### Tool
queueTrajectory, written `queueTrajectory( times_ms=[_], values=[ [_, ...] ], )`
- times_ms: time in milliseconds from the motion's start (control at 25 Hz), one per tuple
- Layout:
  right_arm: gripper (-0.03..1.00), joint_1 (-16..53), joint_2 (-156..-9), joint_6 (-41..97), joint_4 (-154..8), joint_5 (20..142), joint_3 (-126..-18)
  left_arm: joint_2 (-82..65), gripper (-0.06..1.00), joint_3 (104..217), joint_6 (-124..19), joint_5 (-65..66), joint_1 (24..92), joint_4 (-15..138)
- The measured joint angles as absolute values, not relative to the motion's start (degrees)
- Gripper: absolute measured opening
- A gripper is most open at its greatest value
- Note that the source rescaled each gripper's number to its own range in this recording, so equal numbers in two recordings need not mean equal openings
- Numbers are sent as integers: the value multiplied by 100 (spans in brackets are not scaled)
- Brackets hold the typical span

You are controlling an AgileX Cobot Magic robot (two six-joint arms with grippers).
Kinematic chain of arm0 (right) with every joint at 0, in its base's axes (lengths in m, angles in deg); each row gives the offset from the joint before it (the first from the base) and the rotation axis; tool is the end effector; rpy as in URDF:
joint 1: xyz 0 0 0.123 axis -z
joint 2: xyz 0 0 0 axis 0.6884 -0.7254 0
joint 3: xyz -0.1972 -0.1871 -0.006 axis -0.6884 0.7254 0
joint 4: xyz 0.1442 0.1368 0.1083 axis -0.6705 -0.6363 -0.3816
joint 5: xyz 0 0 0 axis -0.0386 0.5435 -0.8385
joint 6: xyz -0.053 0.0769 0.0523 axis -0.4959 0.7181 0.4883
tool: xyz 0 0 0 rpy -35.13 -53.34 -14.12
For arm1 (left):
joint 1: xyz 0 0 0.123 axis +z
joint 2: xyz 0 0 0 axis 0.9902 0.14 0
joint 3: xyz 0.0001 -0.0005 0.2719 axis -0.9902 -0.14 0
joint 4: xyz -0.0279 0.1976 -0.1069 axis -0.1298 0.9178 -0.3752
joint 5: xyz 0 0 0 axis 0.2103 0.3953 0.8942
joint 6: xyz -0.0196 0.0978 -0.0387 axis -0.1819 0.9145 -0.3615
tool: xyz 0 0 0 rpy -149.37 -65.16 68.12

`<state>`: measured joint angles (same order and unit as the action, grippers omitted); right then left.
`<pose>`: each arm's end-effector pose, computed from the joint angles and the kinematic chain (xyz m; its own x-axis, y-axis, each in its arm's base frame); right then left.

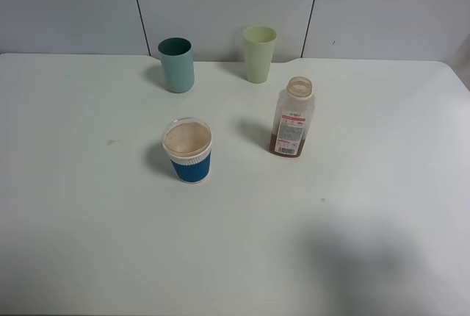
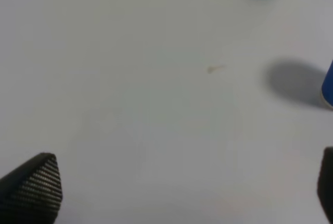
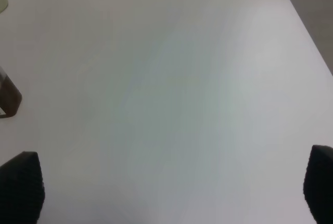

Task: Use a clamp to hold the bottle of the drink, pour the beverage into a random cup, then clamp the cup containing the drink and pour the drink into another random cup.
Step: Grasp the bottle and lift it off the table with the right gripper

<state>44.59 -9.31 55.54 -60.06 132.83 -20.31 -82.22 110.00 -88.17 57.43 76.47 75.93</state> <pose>-0.0002 -0.0083 0.2561 -0.4563 0.0495 -0.8885 0.1061 0.9944 0.0010 -0.0009 0.0021 0.2596 -0.4415 0.0291 -0.8968 0.0732 0.9973 -0.0037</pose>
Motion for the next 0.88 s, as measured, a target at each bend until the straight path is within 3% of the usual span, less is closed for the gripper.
queueTrajectory(
  times_ms=[680, 880],
  values=[
    [100, 4459, -1084, 5526, -6006, 13255, -2046, -8222, 100, 11000, -8817, 5743, 7647, 7593],
    [100, 4459, -1551, 5441, -6006, 12531, -2222, -8222, 100, 11000, -8817, 5743, 7647, 7593]
  ],
)
